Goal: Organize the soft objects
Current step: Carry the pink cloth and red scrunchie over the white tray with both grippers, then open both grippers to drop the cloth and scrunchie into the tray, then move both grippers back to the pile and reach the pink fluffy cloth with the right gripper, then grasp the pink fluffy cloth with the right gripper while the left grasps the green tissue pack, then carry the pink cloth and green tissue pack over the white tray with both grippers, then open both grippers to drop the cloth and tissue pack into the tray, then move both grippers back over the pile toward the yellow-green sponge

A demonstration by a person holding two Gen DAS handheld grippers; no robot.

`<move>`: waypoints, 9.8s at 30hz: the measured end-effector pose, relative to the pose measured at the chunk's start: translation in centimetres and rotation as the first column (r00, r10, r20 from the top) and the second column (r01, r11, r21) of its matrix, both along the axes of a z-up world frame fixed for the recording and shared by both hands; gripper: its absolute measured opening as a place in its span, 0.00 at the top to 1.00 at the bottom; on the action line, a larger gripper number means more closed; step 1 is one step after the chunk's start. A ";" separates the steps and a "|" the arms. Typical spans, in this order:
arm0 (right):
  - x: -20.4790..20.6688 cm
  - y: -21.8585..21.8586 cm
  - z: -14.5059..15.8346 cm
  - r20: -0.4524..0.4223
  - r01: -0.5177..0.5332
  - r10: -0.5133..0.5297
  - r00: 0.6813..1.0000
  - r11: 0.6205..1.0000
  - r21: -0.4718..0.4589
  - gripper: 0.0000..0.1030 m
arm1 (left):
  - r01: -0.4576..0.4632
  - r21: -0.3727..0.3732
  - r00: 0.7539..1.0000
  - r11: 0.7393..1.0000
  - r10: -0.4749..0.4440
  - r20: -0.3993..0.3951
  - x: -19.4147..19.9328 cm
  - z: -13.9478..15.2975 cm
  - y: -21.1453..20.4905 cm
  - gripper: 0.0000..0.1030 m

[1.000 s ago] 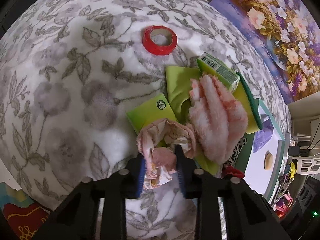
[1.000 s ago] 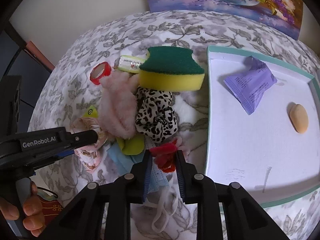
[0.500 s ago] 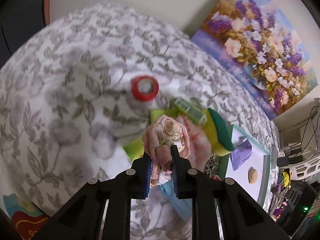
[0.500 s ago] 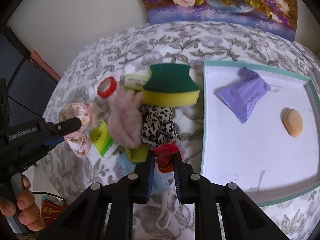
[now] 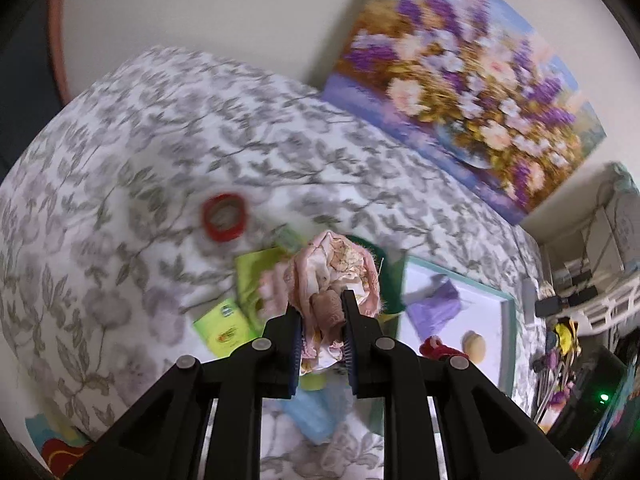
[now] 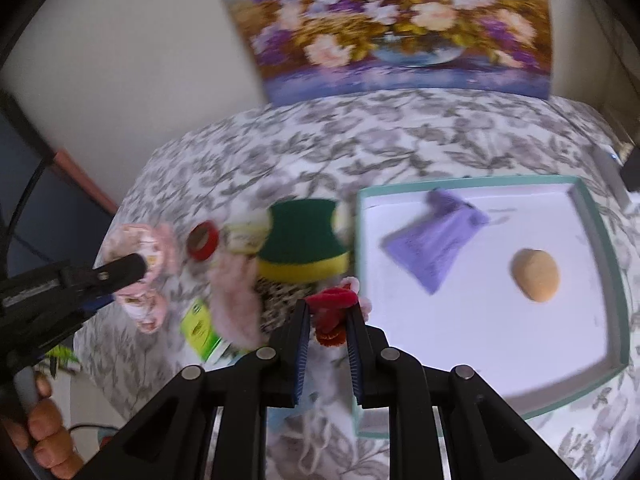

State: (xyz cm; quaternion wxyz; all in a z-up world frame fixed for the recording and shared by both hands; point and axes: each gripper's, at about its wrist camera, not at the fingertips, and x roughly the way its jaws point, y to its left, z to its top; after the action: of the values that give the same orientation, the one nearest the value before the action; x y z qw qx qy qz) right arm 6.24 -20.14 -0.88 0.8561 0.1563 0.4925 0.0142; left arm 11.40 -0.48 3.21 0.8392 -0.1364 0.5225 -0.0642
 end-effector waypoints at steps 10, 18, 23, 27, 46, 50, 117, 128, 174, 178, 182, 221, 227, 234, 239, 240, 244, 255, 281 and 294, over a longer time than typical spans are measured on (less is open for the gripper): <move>0.2 -6.5 -0.9 -0.059 0.189 -0.192 0.980 0.980 -0.056 0.82 | 0.169 0.008 0.985 0.986 -0.169 0.016 1.0 -1.5 -8.4 0.82; -0.6 -10.9 -1.8 -0.091 0.301 -0.311 0.946 0.948 -0.106 0.81 | 0.282 0.003 0.959 0.960 -0.281 -0.033 0.8 -5.0 -13.4 0.82; -1.8 -14.1 -2.3 -0.113 0.389 -0.396 0.911 0.918 -0.080 0.81 | 0.362 -0.016 0.931 0.932 -0.362 -0.038 0.1 -5.9 -15.7 0.81; -2.8 -16.0 -2.4 -0.122 0.440 -0.452 0.884 0.891 -0.116 0.81 | 0.404 -0.020 0.913 0.914 -0.405 -0.047 -0.4 -6.9 -17.1 0.81; -3.2 -17.2 -3.2 -0.159 0.441 -0.455 0.876 0.890 -0.120 0.37 | 0.387 0.041 0.922 0.921 -0.385 -0.043 -0.2 -7.1 -17.3 0.28; -2.7 -16.5 -3.6 -0.180 0.404 -0.426 0.887 0.903 -0.147 0.26 | 0.341 0.072 0.940 0.937 -0.341 -0.018 0.2 -6.8 -16.4 0.21; 1.4 2.5 -2.3 0.063 -0.103 0.103 0.993 0.995 -0.011 0.00 | -0.328 0.083 0.938 0.941 0.335 -0.091 0.2 -6.7 9.4 0.04; 2.7 8.5 -3.9 0.036 -0.246 0.253 0.967 0.960 -0.130 0.00 | -0.372 0.128 0.894 0.920 0.392 -0.220 0.7 -9.8 10.5 0.04; 3.6 10.2 -5.1 0.031 -0.280 0.287 0.958 0.950 -0.135 0.90 | -0.261 0.063 0.879 0.963 0.265 -0.396 2.9 -14.7 6.9 0.41; 3.5 10.2 -4.9 0.033 -0.281 0.288 0.957 0.951 -0.132 0.90 | -0.242 0.052 0.888 0.969 0.243 -0.391 3.1 -14.5 6.3 0.42; 3.4 10.0 -4.5 0.042 -0.277 0.284 0.958 0.953 -0.124 0.90 | -0.263 0.020 0.891 0.965 0.250 -0.379 3.2 -14.4 6.5 0.43; -0.1 -5.6 5.9 0.316 0.099 -0.114 0.942 0.993 0.062 0.91 | 0.063 0.061 0.995 0.996 -0.068 0.071 -0.1 -2.5 -4.7 0.43; -0.6 -10.3 4.8 0.269 0.240 -0.237 0.934 0.971 0.022 0.91 | 0.239 0.143 0.963 0.960 -0.253 0.088 -1.4 -3.1 -11.5 0.43; -1.8 -15.9 2.5 0.214 0.381 -0.372 0.903 0.924 0.000 0.91 | 0.390 0.206 0.913 0.897 -0.407 0.043 -2.8 -5.8 -16.8 0.43; -2.4 -18.8 0.6 0.176 0.445 -0.443 0.879 0.895 0.033 0.91 | 0.426 0.220 0.898 0.878 -0.439 0.011 -2.3 -6.8 -18.7 0.43; -2.5 -19.2 0.3 0.166 0.455 -0.454 0.876 0.890 0.032 0.91 | 0.431 0.224 0.896 0.874 -0.444 0.009 -2.1 -6.9 -19.1 0.42; -2.1 -20.3 -1.1 0.132 0.478 -0.475 0.870 0.878 0.010 0.91 | 0.429 0.243 0.895 0.870 -0.446 0.018 -1.0 -7.4 -20.9 0.42; -1.2 -21.3 -5.0 0.015 0.468 -0.468 0.884 0.884 -0.006 0.87 | 0.419 0.265 0.904 0.869 -0.425 -0.035 1.0 -11.4 -21.8 0.41; -0.6 -18.1 -2.3 -0.100 0.312 -0.328 0.939 0.938 -0.150 0.35 | 0.236 0.166 0.972 0.958 -0.233 -0.036 1.9 -6.8 -15.4 0.04; 0.1 -15.5 -2.4 -0.121 0.261 -0.283 0.951 0.950 -0.173 0.00 | 0.047 0.159 0.997 0.986 -0.037 -0.062 3.2 -5.9 -9.1 0.04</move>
State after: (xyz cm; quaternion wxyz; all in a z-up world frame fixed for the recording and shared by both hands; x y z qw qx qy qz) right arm 6.31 -35.66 -3.31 0.8215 0.1563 0.5262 -0.1540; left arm 14.62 -9.56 -2.66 0.8303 -0.0591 0.5530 -0.0356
